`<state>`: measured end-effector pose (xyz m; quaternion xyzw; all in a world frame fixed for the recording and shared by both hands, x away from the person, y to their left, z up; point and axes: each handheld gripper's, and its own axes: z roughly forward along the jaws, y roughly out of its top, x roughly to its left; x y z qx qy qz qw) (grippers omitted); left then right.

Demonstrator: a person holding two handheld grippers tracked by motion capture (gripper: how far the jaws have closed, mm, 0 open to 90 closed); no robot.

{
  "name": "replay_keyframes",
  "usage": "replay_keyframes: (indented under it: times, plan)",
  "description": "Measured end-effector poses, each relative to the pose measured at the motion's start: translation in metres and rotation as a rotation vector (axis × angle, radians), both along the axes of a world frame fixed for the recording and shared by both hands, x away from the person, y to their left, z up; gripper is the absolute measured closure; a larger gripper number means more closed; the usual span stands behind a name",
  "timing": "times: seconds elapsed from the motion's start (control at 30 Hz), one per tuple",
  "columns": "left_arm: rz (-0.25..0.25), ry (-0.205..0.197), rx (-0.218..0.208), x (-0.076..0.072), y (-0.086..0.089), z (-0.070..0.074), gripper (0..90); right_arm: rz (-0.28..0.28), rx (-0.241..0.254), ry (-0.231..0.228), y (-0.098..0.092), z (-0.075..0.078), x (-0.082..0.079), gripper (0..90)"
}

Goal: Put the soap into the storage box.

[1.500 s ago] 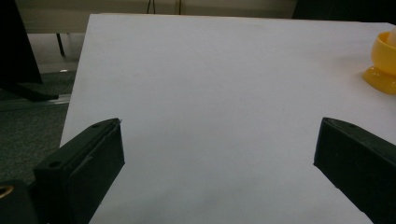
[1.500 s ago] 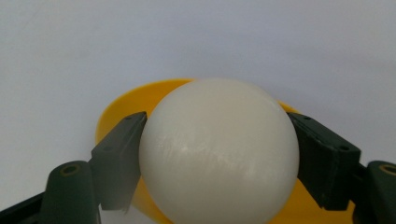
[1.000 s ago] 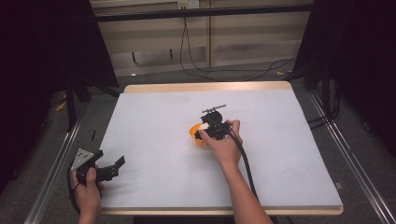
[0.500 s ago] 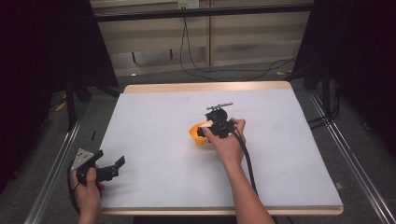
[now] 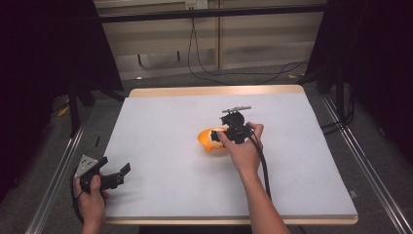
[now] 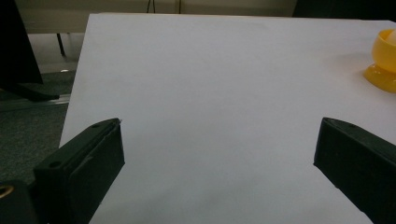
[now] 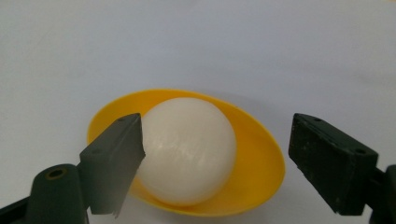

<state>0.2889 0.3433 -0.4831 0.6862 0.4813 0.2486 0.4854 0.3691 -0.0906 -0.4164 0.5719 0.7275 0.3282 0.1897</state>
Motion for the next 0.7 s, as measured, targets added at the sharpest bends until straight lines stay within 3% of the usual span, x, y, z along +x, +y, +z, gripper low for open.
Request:
replay_keyframes:
  times: [0.7]
  plan:
    - [-0.002, 0.000, 0.009, 0.000, 0.000, 0.000, 1.5, -0.039, 0.037, -0.011, -0.035, -0.004, -0.011, 4.4]
